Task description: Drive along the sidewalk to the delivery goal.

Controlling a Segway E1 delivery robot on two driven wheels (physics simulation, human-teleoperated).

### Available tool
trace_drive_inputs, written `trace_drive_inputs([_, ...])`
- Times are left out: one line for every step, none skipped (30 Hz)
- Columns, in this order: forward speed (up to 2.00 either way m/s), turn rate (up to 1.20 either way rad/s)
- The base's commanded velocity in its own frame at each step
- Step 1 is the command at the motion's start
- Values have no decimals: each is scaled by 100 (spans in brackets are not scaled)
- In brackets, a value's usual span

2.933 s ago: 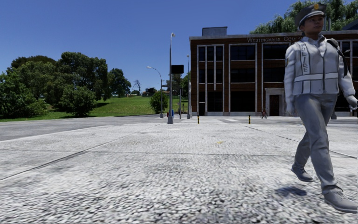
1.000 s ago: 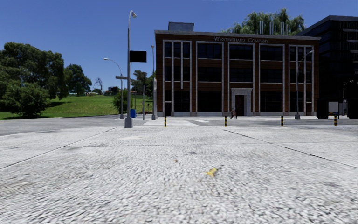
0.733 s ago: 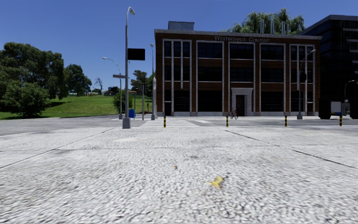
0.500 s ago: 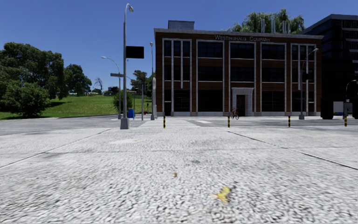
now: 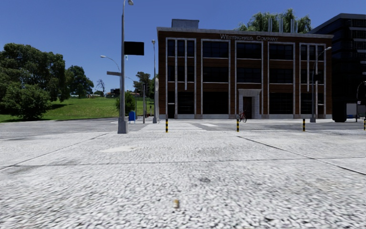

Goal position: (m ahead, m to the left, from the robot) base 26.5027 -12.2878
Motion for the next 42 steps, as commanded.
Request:
trace_drive_inputs([127,-2])
trace_drive_inputs([127,-2])
trace_drive_inputs([127,-2])
trace_drive_inputs([127,-2])
trace_drive_inputs([127,-2])
trace_drive_inputs([127,-2])
trace_drive_inputs([127,-2])
trace_drive_inputs([127,-2])
trace_drive_inputs([127,-2])
trace_drive_inputs([127,-2])
trace_drive_inputs([127,-2])
trace_drive_inputs([127,-2])
trace_drive_inputs([127,-2])
trace_drive_inputs([127,-2])
trace_drive_inputs([127,-2])
trace_drive_inputs([127,-2])
trace_drive_inputs([127,-2])
trace_drive_inputs([127,-2])
trace_drive_inputs([127,-2])
trace_drive_inputs([127,-2])
trace_drive_inputs([127,-2])
trace_drive_inputs([127,-2])
trace_drive_inputs([127,-2])
trace_drive_inputs([127,-2])
trace_drive_inputs([127,-2])
trace_drive_inputs([127,-2])
trace_drive_inputs([127,-2])
trace_drive_inputs([127,-2])
trace_drive_inputs([127,-8])
trace_drive_inputs([127,-8])
trace_drive_inputs([127,-55])
trace_drive_inputs([127,-72])
trace_drive_inputs([127,-77])
trace_drive_inputs([127,-78])
trace_drive_inputs([127,-33])
trace_drive_inputs([127,-4])
trace_drive_inputs([127,-4])
trace_drive_inputs([127,-3])
trace_drive_inputs([127,-2])
trace_drive_inputs([127,-2])
trace_drive_inputs([127,-2])
trace_drive_inputs([127,-2])
